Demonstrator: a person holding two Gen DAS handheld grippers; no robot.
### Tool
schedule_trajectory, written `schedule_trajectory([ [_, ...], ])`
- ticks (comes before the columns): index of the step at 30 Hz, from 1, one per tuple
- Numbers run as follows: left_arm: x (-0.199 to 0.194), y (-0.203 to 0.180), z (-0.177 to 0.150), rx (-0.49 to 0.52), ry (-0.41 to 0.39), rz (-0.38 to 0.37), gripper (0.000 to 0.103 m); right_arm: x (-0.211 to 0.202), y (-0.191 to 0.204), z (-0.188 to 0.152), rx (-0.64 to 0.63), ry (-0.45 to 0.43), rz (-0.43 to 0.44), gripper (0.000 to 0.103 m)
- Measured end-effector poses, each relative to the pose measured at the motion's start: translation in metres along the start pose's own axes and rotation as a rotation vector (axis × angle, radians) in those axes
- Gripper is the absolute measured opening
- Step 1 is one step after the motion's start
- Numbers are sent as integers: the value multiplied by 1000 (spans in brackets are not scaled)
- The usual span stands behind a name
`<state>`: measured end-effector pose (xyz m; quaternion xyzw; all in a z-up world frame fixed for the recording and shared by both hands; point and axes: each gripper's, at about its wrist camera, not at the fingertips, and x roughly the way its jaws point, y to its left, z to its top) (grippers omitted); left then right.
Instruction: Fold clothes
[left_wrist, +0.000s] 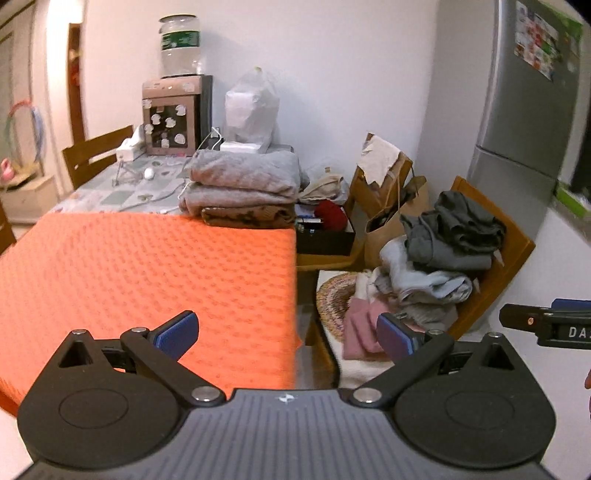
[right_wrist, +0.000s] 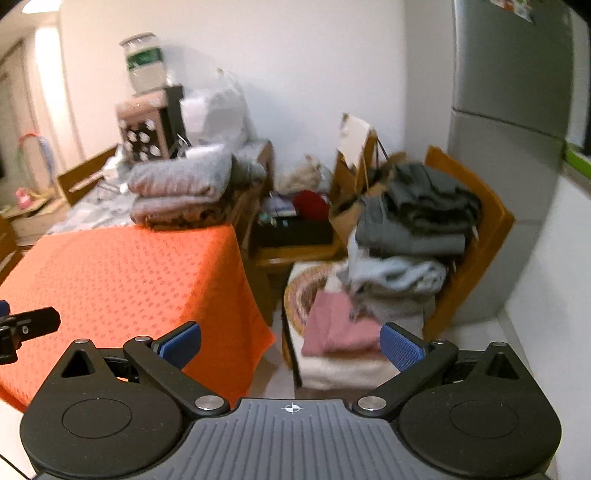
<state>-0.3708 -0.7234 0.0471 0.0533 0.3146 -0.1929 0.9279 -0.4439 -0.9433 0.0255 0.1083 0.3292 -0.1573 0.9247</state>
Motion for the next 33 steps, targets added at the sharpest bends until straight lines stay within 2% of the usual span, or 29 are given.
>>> schedule_trajectory([
  [3, -1, 37, -2, 39, 9, -34, 103, -4, 41, -12, 30, -20, -26, 102],
  [8, -6, 86, -9, 78, 21, -49, 103, -10, 98, -24, 27, -13, -43, 102],
  [18, -16, 155, -24, 14, 77, 27, 103, -10, 169, -26, -52, 23, 28, 102],
  [23, -21, 163, -17, -20, 76, 91, 103, -7, 191, -16, -146, 7, 74, 103],
  [29, -27, 169, -6, -57, 70, 169, 103, 6, 200, 4, -149, 13, 164, 103],
  [33, -30, 177, -2, -45, 67, 196, 103, 15, 212, 9, -165, 12, 186, 103],
])
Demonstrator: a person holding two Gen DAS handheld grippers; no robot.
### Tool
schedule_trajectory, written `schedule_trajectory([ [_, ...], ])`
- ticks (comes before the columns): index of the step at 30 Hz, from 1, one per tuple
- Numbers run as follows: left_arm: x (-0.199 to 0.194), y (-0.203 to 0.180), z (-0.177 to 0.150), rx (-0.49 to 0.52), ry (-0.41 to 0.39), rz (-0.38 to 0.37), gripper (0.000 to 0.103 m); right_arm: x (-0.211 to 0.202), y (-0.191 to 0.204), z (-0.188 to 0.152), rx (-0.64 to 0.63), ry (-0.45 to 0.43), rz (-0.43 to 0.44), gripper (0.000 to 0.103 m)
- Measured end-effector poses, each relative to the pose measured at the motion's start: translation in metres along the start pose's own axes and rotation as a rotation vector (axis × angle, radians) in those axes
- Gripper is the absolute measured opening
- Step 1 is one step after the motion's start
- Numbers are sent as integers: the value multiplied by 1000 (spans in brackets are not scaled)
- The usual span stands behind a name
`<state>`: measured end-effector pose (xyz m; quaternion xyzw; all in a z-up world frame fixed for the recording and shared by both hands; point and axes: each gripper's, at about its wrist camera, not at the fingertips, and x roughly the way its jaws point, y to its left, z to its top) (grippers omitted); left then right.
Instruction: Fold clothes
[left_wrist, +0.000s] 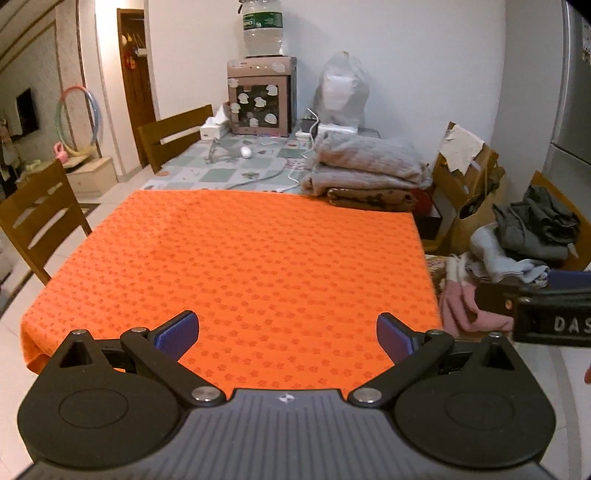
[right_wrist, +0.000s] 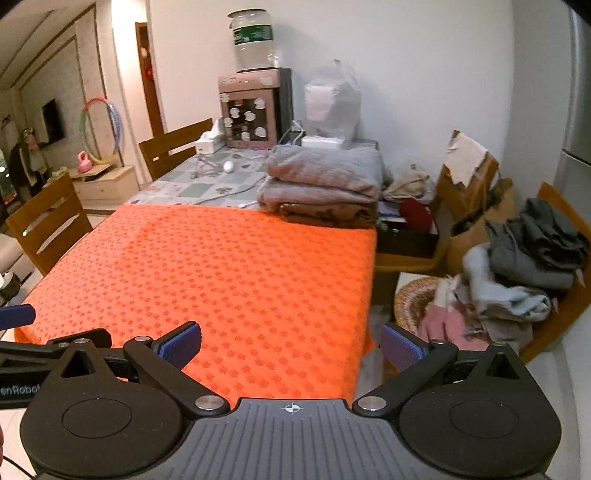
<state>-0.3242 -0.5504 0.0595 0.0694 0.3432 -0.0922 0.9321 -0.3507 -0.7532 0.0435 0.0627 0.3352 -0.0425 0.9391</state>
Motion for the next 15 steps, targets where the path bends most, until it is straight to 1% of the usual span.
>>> schedule_trajectory([
  [4, 3, 10, 2, -7, 1, 13, 103, 12, 15, 3, 1, 7, 17, 103],
  [9, 19, 42, 12, -8, -1, -16, 103, 24, 42, 6, 5, 17, -24, 103],
  [11, 27, 57, 13, 16, 0, -43, 103, 28, 55, 7, 27, 14, -50, 103],
  [15, 43, 88, 15, 80, 3, -108, 103, 39, 85, 4, 118, 4, -121, 103],
])
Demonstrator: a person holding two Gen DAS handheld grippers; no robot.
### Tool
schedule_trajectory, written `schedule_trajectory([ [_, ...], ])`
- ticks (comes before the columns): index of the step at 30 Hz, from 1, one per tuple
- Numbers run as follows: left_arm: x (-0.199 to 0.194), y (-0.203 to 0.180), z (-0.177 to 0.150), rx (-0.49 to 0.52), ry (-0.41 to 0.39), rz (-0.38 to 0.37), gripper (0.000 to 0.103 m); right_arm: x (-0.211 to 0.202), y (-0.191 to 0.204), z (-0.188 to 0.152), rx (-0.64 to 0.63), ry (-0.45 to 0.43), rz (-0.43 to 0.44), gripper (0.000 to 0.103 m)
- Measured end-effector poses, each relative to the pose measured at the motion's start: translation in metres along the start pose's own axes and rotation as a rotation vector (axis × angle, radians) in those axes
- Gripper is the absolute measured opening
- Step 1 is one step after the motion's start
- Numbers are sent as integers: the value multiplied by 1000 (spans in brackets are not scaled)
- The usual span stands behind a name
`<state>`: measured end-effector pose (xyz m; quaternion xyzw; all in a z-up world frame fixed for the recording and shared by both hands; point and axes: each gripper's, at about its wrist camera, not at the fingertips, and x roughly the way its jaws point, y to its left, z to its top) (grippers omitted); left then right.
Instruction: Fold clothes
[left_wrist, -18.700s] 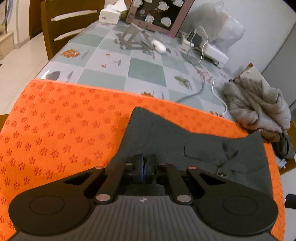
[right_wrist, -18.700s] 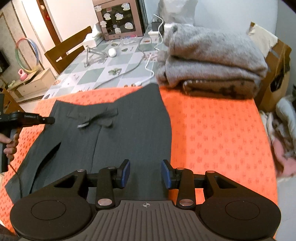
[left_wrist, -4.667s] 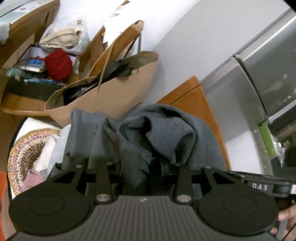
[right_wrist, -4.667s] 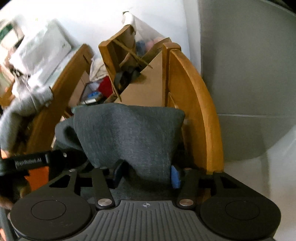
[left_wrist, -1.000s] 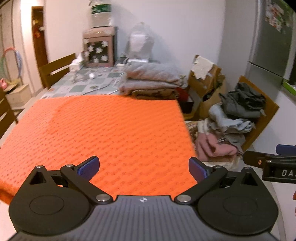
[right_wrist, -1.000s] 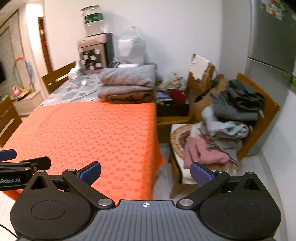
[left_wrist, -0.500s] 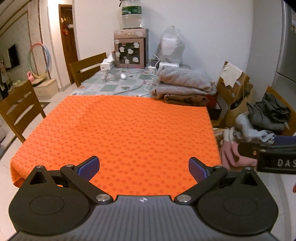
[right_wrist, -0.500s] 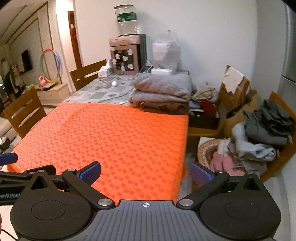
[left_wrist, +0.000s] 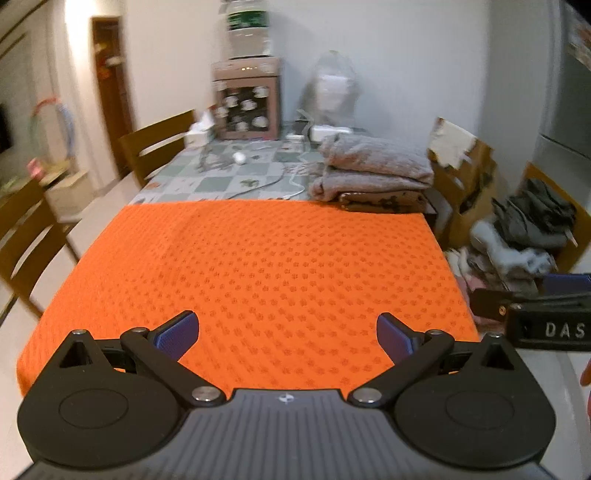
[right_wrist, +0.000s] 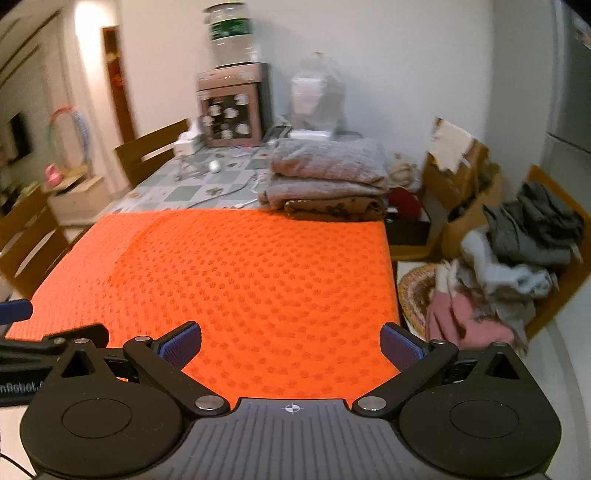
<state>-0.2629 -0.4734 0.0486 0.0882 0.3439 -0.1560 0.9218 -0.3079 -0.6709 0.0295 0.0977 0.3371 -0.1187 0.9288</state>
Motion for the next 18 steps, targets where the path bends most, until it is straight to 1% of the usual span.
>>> schedule_trajectory([
  [3, 10, 24, 0, 48, 3, -49, 103, 7, 27, -7, 77, 28, -58, 103],
  [7, 23, 57, -1, 112, 7, -114, 103, 8, 62, -18, 109, 32, -120, 103],
  [10, 33, 81, -1, 161, 10, -162, 103, 7, 84, -26, 125, 49, -150, 102],
  [15, 45, 109, -8, 159, 45, -200, 103, 7, 105, -31, 143, 62, -182, 103],
  [18, 47, 119, -8, 158, 41, -212, 103, 6, 114, -31, 144, 52, -194, 103],
])
